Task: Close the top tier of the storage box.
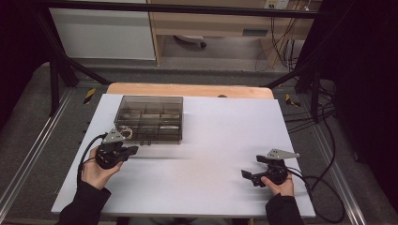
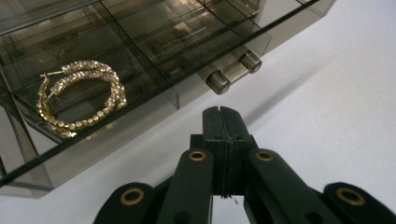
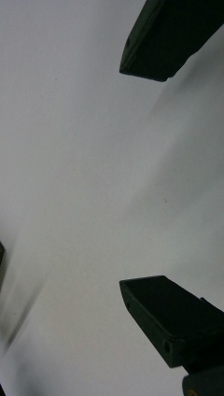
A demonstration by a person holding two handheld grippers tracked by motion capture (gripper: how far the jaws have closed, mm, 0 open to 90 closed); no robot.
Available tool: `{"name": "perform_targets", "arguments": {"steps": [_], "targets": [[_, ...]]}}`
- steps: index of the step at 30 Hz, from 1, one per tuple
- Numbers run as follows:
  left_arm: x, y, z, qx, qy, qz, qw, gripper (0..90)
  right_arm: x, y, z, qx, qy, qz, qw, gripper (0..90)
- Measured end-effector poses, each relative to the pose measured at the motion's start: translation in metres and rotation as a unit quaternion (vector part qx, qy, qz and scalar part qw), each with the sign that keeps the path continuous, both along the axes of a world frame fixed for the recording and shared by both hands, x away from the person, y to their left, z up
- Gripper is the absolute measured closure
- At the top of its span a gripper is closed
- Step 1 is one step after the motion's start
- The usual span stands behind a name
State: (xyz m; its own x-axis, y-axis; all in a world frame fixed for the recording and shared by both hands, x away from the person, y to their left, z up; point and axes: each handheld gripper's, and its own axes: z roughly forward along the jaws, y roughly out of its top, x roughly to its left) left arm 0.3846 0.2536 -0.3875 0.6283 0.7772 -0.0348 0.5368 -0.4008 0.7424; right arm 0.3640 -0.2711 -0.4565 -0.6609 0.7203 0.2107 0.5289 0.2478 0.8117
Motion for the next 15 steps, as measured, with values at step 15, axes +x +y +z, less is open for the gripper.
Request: {"name": "perform_targets", "arguments": {"steps": [15], "targets": [[0.0101, 0.0012, -0.0033, -0.006, -0.009, 0.004, 0.9999, 90.0, 0.0002, -0.0002, 0.0000, -0.001, 0.000, 0.001, 1.0000, 0.6]]}}
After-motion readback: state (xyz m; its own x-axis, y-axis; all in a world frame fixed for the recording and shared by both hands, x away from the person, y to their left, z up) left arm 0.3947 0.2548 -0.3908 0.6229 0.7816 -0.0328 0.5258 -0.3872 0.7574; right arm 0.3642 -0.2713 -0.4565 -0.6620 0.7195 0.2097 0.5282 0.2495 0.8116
